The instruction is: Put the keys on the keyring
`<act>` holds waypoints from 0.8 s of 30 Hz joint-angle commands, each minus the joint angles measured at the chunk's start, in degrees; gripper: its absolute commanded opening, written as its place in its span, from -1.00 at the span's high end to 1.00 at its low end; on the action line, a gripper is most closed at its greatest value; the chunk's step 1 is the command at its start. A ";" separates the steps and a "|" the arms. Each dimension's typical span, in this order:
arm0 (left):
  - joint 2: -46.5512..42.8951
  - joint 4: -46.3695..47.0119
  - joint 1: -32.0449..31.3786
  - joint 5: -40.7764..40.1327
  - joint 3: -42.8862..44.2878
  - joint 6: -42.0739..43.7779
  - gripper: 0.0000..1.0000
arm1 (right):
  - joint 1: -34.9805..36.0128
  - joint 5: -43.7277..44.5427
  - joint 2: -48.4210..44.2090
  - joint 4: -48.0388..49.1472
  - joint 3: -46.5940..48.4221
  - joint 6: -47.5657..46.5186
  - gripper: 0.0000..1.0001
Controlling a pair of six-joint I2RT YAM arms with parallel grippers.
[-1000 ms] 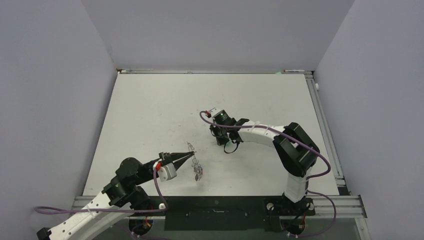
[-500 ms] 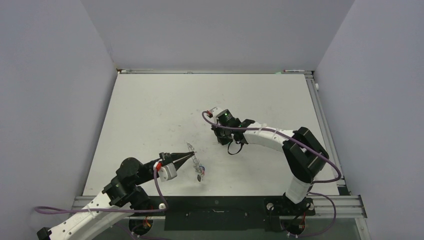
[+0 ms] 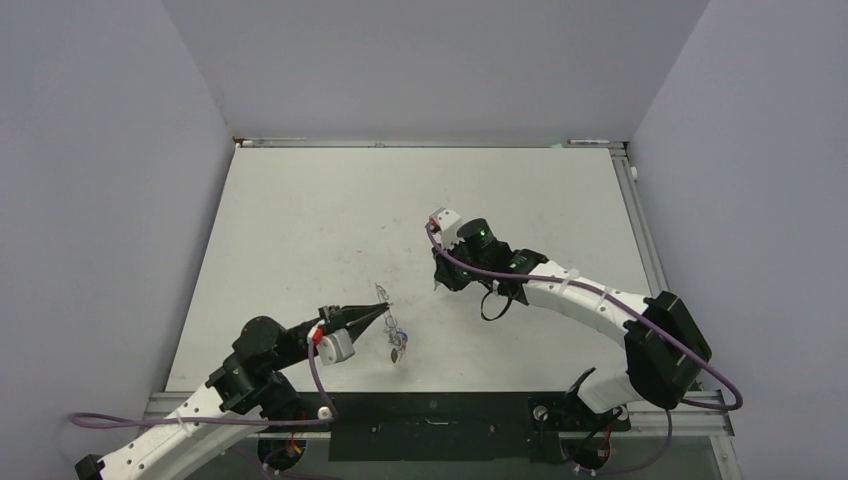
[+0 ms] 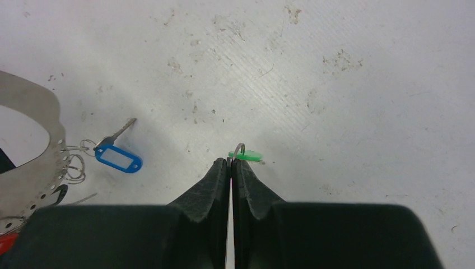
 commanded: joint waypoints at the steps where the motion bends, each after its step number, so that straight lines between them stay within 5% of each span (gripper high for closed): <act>1: -0.81 5.18 0.36 0.75 0.39 0.47 1.00 | -0.90 -3.12 -5.71 4.96 -1.44 0.06 0.90; 11: -0.99 6.28 0.28 3.15 -0.11 0.30 1.00 | -1.46 -6.16 -13.31 7.32 -6.31 1.82 0.90; 24: -0.23 3.83 0.22 7.83 0.70 0.61 1.00 | -1.23 -22.33 -27.19 17.37 -15.85 2.54 0.90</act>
